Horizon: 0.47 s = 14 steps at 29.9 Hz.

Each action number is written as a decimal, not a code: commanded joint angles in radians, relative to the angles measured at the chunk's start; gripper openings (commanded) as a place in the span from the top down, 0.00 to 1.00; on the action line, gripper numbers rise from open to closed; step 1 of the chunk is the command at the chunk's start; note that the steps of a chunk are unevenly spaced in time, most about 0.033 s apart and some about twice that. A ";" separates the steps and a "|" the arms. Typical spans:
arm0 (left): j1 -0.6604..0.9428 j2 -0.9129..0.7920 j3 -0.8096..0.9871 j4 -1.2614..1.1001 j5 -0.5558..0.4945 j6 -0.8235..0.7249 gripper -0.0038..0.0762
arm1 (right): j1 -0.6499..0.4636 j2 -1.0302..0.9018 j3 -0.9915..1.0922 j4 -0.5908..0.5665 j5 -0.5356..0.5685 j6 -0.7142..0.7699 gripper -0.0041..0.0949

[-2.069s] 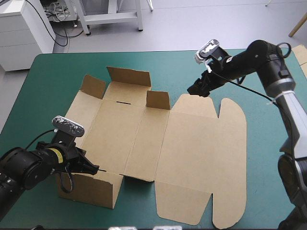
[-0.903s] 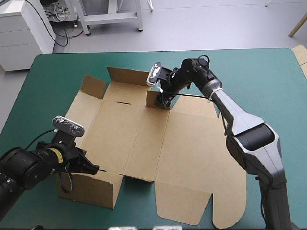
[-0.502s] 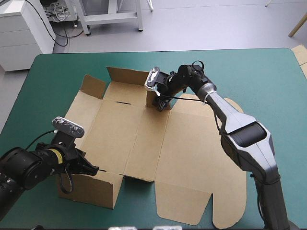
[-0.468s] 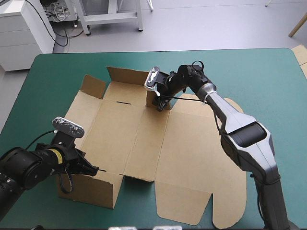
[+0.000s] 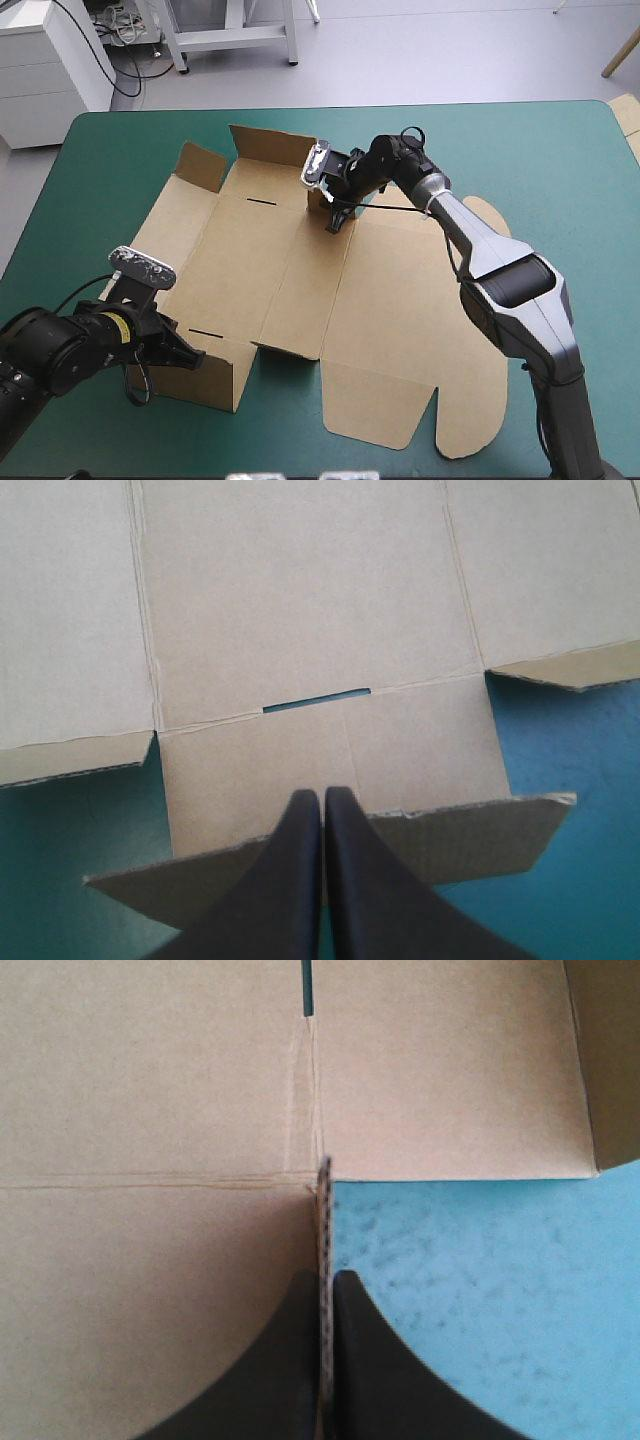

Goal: Fold the box

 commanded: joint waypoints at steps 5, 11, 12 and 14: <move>-0.006 -0.007 -0.033 -0.022 -0.053 -0.010 0.96 | -0.001 -0.070 -0.033 0.053 -0.012 -0.167 0.98; -0.006 -0.007 -0.033 -0.024 -0.074 -0.010 0.96 | -0.001 -0.070 -0.033 0.142 0.053 -0.353 0.98; -0.006 -0.007 -0.033 -0.024 -0.076 -0.010 0.96 | -0.001 -0.070 -0.033 0.152 0.069 -0.383 0.98; -0.006 -0.007 -0.033 -0.024 -0.082 -0.010 0.96 | -0.001 -0.070 -0.033 0.174 0.102 -0.436 0.98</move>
